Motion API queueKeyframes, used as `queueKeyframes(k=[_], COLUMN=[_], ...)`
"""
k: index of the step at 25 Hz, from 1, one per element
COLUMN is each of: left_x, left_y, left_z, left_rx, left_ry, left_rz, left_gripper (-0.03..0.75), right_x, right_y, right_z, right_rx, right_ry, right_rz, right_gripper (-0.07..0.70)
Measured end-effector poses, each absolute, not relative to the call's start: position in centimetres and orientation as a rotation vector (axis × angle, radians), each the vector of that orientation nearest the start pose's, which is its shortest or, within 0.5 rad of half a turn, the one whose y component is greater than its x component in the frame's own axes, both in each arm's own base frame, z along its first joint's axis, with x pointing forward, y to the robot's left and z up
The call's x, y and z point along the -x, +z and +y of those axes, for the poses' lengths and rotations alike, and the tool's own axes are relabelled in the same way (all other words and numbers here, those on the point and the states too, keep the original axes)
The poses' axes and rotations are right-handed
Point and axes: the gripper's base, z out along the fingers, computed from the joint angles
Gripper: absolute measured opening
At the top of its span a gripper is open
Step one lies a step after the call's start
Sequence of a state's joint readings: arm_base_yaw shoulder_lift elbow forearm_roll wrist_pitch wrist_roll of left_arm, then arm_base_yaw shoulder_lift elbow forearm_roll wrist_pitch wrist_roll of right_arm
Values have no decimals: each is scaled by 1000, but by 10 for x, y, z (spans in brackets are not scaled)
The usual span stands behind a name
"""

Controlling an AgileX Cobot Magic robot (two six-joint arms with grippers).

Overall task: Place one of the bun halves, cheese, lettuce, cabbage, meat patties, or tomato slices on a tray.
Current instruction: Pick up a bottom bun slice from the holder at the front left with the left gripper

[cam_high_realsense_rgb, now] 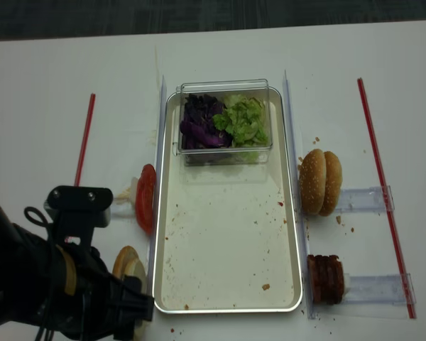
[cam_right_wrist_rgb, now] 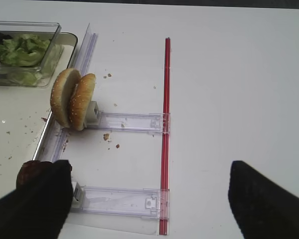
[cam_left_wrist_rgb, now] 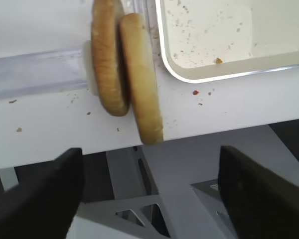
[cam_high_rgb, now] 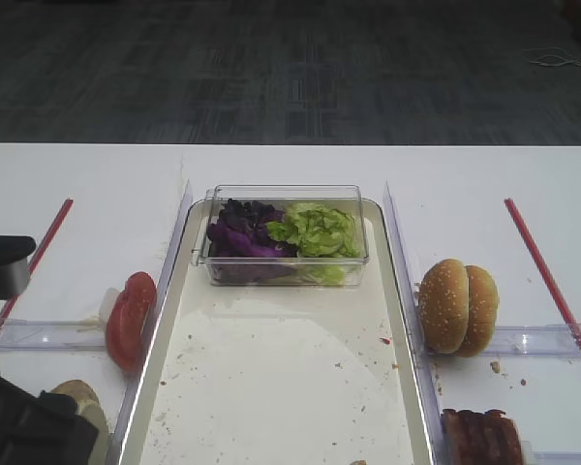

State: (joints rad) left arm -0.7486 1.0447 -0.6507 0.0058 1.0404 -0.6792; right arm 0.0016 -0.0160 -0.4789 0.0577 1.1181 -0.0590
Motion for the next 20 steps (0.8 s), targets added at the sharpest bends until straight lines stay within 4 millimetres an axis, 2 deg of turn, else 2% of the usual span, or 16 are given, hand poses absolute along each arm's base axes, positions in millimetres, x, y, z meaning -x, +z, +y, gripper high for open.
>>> queueKeyframes(k=[6, 20], left_x=[-125, -143], left_y=[232, 226], left_z=[-119, -138], left_rx=[-91, -124], left_ry=[-215, -194], left_rz=[2972, 2986], left_gripper=[545, 544], right_x=[8, 8], right_y=[267, 267], right_z=[5, 5], right_rx=[68, 68], right_ry=[35, 35], right_rz=[2104, 2104], right_gripper=[660, 660])
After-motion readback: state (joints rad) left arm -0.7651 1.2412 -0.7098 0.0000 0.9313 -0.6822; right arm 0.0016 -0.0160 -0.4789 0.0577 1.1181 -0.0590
